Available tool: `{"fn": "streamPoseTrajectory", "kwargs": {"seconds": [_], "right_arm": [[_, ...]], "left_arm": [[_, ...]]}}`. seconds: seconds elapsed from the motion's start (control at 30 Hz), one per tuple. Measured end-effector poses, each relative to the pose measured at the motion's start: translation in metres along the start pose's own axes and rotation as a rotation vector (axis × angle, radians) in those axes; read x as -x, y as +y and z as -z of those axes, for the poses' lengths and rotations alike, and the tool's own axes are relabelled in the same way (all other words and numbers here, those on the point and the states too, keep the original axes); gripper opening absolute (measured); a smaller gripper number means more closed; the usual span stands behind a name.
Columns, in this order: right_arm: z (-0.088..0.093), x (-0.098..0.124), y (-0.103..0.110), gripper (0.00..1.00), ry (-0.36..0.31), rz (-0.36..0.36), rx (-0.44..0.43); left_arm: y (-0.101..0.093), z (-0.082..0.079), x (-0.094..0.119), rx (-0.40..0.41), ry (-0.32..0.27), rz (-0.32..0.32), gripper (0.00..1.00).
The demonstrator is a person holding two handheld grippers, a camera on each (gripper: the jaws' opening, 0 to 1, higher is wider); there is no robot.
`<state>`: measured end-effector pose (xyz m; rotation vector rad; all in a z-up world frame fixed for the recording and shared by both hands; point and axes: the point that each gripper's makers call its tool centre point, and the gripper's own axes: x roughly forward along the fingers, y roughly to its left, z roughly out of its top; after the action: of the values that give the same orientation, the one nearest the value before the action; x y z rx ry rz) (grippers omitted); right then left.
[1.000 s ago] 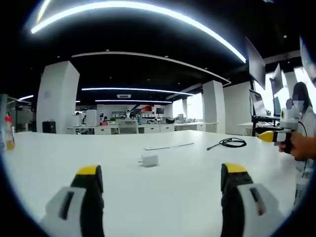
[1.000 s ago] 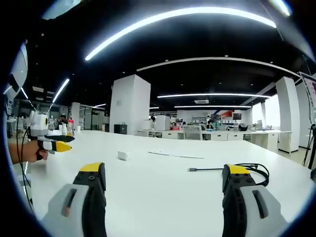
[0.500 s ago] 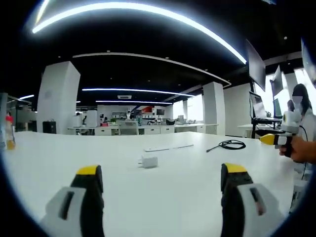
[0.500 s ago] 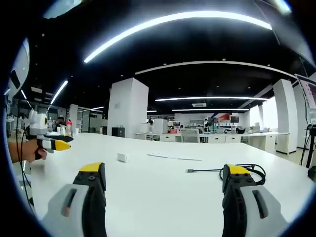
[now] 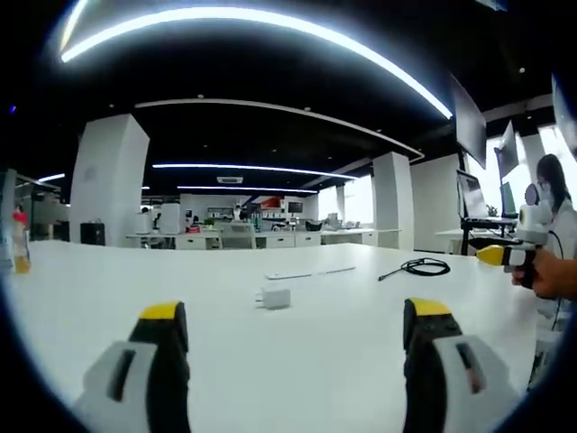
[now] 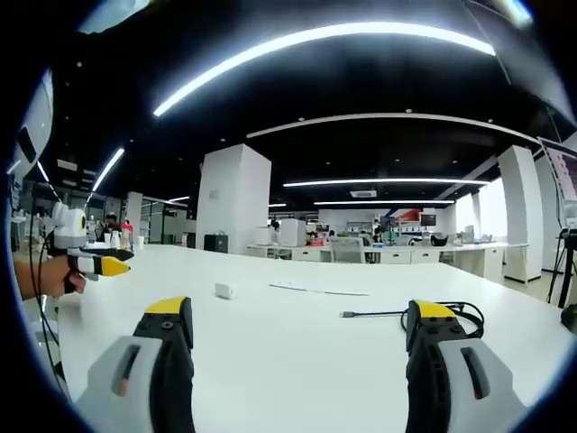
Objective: Plug the desk Type‑C cable into the charger adapter.
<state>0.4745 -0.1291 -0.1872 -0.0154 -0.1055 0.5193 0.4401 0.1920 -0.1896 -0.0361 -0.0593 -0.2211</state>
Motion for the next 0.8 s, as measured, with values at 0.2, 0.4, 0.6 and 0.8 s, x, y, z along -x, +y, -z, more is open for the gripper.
{"fn": "streamPoseTrajectory", "kwargs": {"seconds": [0.2, 0.4, 0.6, 0.8], "right_arm": [[0.0017, -0.0003, 0.0013, 1.0, 0.002, -0.002, -0.006], [0.002, -0.0012, 0.0046, 1.0, -0.004, -0.006, -0.015], [0.0026, -0.0009, 0.0039, 1.0, -0.003, -0.002, -0.016], [0.0042, -0.0007, 0.0038, 1.0, 0.001, -0.002, -0.017]], "left_arm": [[0.0018, 0.0007, 0.0, -0.003, 0.003, -0.009, 1.0], [0.0004, -0.002, 0.0045, 0.015, -0.021, -0.002, 1.0], [0.0032, 0.0011, 0.0068, 0.014, -0.008, -0.01, 1.0], [0.0031, 0.0045, 0.0073, 0.016, 0.005, -0.009, 1.0]]}}
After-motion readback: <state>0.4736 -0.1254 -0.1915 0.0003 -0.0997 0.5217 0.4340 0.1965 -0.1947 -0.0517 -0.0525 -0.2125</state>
